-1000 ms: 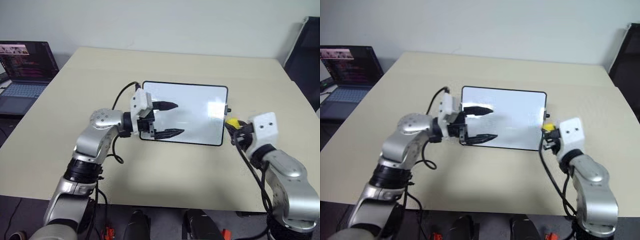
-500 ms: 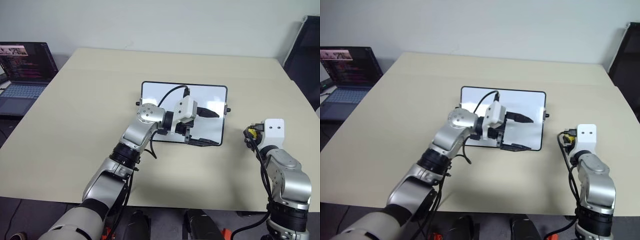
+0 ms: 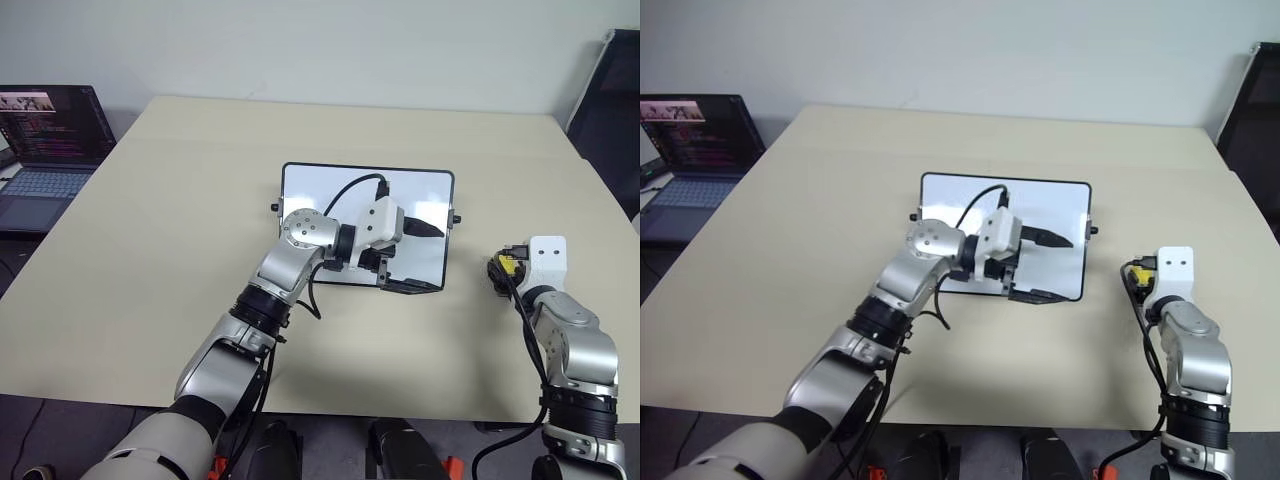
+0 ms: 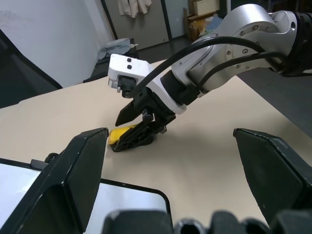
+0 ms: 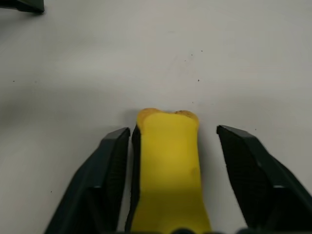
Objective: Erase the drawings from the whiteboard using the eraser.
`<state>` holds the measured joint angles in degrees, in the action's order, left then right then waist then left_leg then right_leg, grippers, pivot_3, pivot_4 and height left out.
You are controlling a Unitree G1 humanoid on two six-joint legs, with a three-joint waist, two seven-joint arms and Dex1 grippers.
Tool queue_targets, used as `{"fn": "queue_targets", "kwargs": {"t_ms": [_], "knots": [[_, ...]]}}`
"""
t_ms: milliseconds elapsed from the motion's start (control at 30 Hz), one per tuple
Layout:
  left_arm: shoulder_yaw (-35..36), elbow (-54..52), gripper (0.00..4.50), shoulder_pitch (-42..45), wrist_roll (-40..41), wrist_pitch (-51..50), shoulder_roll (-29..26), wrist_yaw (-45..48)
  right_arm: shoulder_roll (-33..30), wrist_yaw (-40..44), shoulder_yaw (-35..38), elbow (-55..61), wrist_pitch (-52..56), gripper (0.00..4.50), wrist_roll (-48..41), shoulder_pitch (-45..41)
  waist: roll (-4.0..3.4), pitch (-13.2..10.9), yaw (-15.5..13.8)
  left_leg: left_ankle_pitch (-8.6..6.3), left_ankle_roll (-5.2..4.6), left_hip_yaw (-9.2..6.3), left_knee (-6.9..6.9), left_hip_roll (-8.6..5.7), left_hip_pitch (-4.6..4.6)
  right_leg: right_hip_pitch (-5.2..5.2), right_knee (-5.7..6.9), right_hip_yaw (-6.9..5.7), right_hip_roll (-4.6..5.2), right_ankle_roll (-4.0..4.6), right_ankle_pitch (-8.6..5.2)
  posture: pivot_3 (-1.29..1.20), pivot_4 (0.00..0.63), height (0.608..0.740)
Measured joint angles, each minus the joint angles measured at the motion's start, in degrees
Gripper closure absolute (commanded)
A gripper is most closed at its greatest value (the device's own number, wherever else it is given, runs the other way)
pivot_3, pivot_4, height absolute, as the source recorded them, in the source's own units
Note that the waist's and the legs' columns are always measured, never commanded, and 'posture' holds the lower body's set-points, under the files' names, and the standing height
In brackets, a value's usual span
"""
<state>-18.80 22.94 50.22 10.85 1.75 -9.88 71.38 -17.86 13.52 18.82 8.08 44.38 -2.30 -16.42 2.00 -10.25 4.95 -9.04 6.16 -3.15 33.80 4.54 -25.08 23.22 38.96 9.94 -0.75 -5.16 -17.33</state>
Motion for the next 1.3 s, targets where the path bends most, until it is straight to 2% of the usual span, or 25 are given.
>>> {"fn": "queue_targets", "kwargs": {"t_ms": [33, 133, 300, 467, 600, 667, 833, 967, 1067, 1300], "knots": [[0.0, 0.0, 0.0, -0.1, 0.0, 0.0, -0.1, -0.1, 0.0, 0.0, 0.0, 0.0, -0.2, 0.75, -0.3, 0.0, 0.0, 0.0, 0.0, 0.0, 0.0, 0.0, 0.0, 0.0, 0.0, 0.0, 0.0, 0.0, 0.0, 0.0, 0.0, 0.0, 0.15, 0.74], [0.2, -0.8, 0.0, -0.7, -0.4, -0.2, -0.5, -1.2, -0.1, 0.1, -0.3, 0.5, -0.2, 0.02, -1.2, 0.1, -0.01, 0.0, 0.0, 0.0, 0.0, 0.0, 0.0, 0.0, 0.0, 0.0, 0.0, 0.0, 0.0, 0.0, 0.0, 0.0, 0.15, 0.74], [6.8, -7.8, 0.0, -6.9, 0.5, -6.8, -5.2, -9.7, -0.1, 1.6, -0.8, 16.2, -0.7, 0.01, -4.0, 6.1, -0.3, 0.0, 0.2, 0.0, 0.0, -0.1, -0.05, 0.05, 0.05, 0.01, 0.06, -0.02, -0.08, -0.01, -0.04, 0.0, 0.15, 0.74], [18.0, -24.1, 0.0, -21.4, 5.2, -19.6, -12.7, -19.0, 1.4, 3.4, -4.7, 30.0, -3.8, 0.01, -5.8, 19.7, -0.34, 0.0, 0.1, -0.01, 0.02, -0.12, -0.07, 0.09, 0.04, -0.04, 0.05, -0.09, -0.04, 0.03, -0.12, 0.0, 0.15, 0.74], [26.2, -35.8, 0.0, -32.8, 8.2, -27.1, -12.0, -29.6, 8.2, 0.1, -6.5, 30.3, -16.1, 0.01, -4.7, 26.8, -0.32, 0.0, -0.3, 0.0, 0.03, -0.12, 0.05, 0.07, 0.06, -0.09, 0.06, -0.13, 0.02, 0.03, -0.1, 0.0, 0.15, 0.74], [28.2, -40.7, 0.0, -38.2, 9.2, -27.9, -10.3, -33.4, 10.6, -0.1, -6.2, 28.7, -24.0, 0.01, -4.9, 29.9, -0.25, 0.0, -0.6, 0.01, 0.04, -0.07, 0.19, 0.0, 0.18, -0.29, 0.01, -0.11, 0.12, 0.32, -0.21, 0.0, 0.15, 0.74], [27.0, -42.9, 0.0, -46.1, 7.1, -25.7, -7.8, -38.9, 13.4, -0.1, -5.8, 22.3, -34.9, 0.01, -5.8, 33.5, -0.05, 0.1, -0.4, 0.02, 0.03, -0.03, 0.25, -0.01, 0.45, -0.55, -0.04, -0.06, 0.15, 0.39, -0.19, 0.0, 0.15, 0.74], [27.9, -43.0, 0.0, -46.1, 4.4, -23.5, -6.1, -45.8, 11.8, 0.4, -4.1, 16.4, -38.5, 0.01, -6.4, 32.9, -0.04, 0.1, -0.2, 0.03, 0.01, 0.06, 0.27, -0.04, 0.5, -0.3, -0.06, 0.07, 0.15, 0.41, -0.17, 0.0, 0.15, 0.74], [28.6, -42.9, 0.0, -46.1, 3.0, -22.5, -5.0, -50.6, 9.3, 1.4, -3.0, 14.7, -38.9, 0.01, -7.9, 31.8, -0.04, 0.1, -0.2, 0.06, -0.03, 0.08, 0.27, -0.06, 0.49, -0.54, -0.02, 0.12, 0.13, 0.41, -0.16, 0.0, 0.15, 0.74], [29.8, -42.6, 0.0, -49.7, 2.3, -21.4, -4.8, -54.0, 8.7, 1.4, -3.4, 16.7, -38.0, 0.01, -8.5, 33.4, -0.09, 0.1, -0.3, -0.09, 0.15, 0.05, 0.04, -0.03, 0.36, -0.46, -0.04, 0.06, 0.1, 0.41, -0.42, 0.0, 0.15, 0.74]]}}
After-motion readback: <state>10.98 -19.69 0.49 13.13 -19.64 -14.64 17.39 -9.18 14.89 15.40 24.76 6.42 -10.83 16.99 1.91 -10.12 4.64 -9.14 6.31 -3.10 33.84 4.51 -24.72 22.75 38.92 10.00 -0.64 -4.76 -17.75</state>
